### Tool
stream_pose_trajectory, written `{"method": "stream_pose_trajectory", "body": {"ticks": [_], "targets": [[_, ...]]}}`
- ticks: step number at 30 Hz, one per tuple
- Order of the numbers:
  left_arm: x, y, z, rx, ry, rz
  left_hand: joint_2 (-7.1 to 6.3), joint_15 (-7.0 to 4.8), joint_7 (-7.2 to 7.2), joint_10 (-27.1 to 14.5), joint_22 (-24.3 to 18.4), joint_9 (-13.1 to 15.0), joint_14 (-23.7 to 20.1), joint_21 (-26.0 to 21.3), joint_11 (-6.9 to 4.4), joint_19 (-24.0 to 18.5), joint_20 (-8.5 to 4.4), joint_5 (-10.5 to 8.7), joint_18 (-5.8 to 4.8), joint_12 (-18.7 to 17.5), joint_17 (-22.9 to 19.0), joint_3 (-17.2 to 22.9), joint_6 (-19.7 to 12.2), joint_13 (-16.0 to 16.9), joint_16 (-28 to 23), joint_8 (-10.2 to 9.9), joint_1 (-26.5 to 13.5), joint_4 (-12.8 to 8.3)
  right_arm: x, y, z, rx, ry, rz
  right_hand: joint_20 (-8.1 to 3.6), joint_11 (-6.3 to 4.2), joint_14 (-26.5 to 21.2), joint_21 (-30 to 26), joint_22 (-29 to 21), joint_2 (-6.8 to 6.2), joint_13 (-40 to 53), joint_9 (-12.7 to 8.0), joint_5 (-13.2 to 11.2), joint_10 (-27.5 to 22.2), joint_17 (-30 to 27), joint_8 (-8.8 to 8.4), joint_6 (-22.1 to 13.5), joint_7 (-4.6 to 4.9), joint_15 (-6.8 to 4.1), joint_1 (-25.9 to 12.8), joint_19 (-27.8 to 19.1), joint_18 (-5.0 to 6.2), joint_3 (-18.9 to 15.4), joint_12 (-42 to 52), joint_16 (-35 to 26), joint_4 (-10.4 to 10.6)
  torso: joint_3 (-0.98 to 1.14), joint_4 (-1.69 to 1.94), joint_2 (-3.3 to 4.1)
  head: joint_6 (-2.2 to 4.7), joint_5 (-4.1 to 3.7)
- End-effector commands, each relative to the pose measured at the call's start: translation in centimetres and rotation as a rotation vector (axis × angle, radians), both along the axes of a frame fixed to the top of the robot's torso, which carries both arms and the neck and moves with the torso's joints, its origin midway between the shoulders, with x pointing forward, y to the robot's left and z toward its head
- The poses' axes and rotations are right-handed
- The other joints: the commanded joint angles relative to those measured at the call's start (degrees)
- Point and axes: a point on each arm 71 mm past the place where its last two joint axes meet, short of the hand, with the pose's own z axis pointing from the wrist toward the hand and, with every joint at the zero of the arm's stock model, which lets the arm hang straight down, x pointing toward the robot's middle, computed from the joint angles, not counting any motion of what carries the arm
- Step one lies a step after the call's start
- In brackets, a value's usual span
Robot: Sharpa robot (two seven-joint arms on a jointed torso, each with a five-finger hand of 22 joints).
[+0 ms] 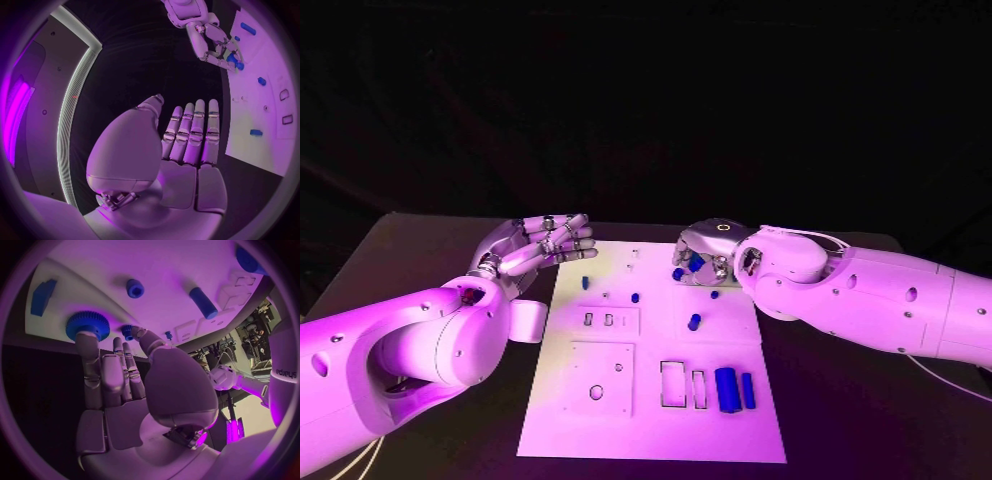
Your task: Assemble the parts on the task board
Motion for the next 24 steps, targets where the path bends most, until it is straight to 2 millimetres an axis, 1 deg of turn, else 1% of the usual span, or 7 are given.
{"method": "stream_pose_trajectory", "body": {"ticks": [1,5,11,13,17,21,24], "targets": [[-0.09,-0.19,0.24,-0.011,-0.006,-0.021,0.16,0.04,0.15,0.4,0.1,0.0,0.4,0.3,0.03,0.5,0.08,-0.39,0.7,-0.3,0.1,0.3,0.4,0.0,-0.2,-0.2,0.2,-0.1,0.09,0.06,-0.07,-0.033,-0.008,-0.004,-0.03,-0.04,2.6,1.3,1.7,-0.02,0.1,0.1,0.3,0.0,1.1,0.05,0.3,-0.1,-0.17,0.7,0.7,-1.2,0.4,0.2,1.2,0.3,-0.01,0.06,0.4,0.01,0.03],[-0.08,-0.14,0.26,-0.011,-0.007,-0.02,0.16,0.06,0.17,0.3,0.1,-0.1,0.4,0.3,0.05,0.5,0.08,-0.38,0.69,-0.4,0.0,0.3,0.4,0.0,-0.2,-0.2,0.2,-0.1,0.14,0.11,-0.06,-0.031,-0.01,-0.004,0.0,-0.04,2.7,3.0,3.8,0.22,0.2,0.2,0.4,0.4,2.6,0.16,0.6,-0.08,-0.19,0.7,1.2,-1.46,1.0,0.3,2.7,0.6,-0.05,0.17,0.6,0.12,-0.03],[-0.08,-0.08,0.28,-0.01,-0.006,-0.02,0.16,0.06,0.17,0.3,0.1,-0.1,0.4,0.3,0.05,0.5,0.08,-0.38,0.69,-0.4,0.0,0.3,0.4,0.0,-0.2,-0.2,0.2,-0.1,0.15,0.19,-0.08,-0.032,-0.007,-0.004,-0.06,-0.27,3.2,7.0,9.1,0.54,0.3,0.4,0.1,1.9,6.3,0.61,1.7,-0.15,-0.36,1.0,2.8,-2.18,2.2,0.8,6.3,1.1,-0.04,0.16,0.93,0.28,0.16],[-0.07,-0.05,0.29,-0.01,-0.005,-0.019,0.16,0.06,0.18,0.3,0.1,-0.1,0.4,0.3,0.06,0.5,0.08,-0.38,0.69,-0.4,0.0,0.3,0.4,0.0,-0.2,-0.2,0.2,-0.1,0.15,0.21,-0.09,-0.032,-0.006,-0.004,-0.12,-0.4,3.4,8.3,10.7,0.64,0.4,0.6,-0.1,2.5,7.4,0.86,2.4,-0.24,-0.44,1.1,3.2,-2.39,2.7,0.9,7.4,1.3,-0.02,0.16,0.99,0.32,0.11],[-0.06,-0.03,0.29,-0.01,-0.005,-0.02,0.18,0.08,0.2,0.3,0.1,-0.1,0.3,0.3,0.08,0.5,0.07,-0.38,0.69,-0.4,0.0,0.3,0.4,0.0,-0.3,-0.3,0.2,-0.1,0.13,0.24,-0.11,-0.033,-0.003,-0.003,-0.2,-0.6,3.5,9.6,12.5,0.74,0.5,0.9,-0.5,3.2,8.6,1.09,3.2,-0.37,-0.55,1.3,3.7,-2.62,3.3,1.1,8.5,1.5,-0.07,0.18,1.11,0.39,0.04],[-0.03,0.0,0.29,-0.009,-0.004,-0.019,0.18,0.08,0.2,0.3,0.1,-0.1,0.3,0.3,0.08,0.5,0.07,-0.38,0.69,-0.4,0.0,0.3,0.4,0.0,-0.3,-0.3,0.2,-0.1,0.07,0.34,-0.09,-0.03,-0.003,0.001,-0.36,-0.98,3.6,11.2,14.6,0.84,0.7,1.3,-0.8,4.5,9.9,1.44,4.2,-0.76,-0.8,1.4,4.2,-2.89,3.8,1.4,9.9,1.7,-0.05,0.23,1.24,0.35,-0.03],[0.01,0.06,0.28,-0.008,-0.004,-0.017,0.21,0.1,0.24,0.3,0.1,-0.1,0.3,0.4,0.11,0.5,0.06,-0.37,0.69,-0.5,0.0,0.4,0.4,-0.1,-0.4,-0.3,0.2,-0.1,0.03,0.41,-0.02,-0.021,-0.009,0.005,-0.51,-1.28,3.7,12.0,15.6,1.09,0.8,1.6,-1.0,5.2,10.7,1.73,4.9,-1.07,-1.0,1.7,4.4,-3.02,4.2,1.6,10.6,1.8,-0.07,0.25,1.34,0.5,0.0]]}}
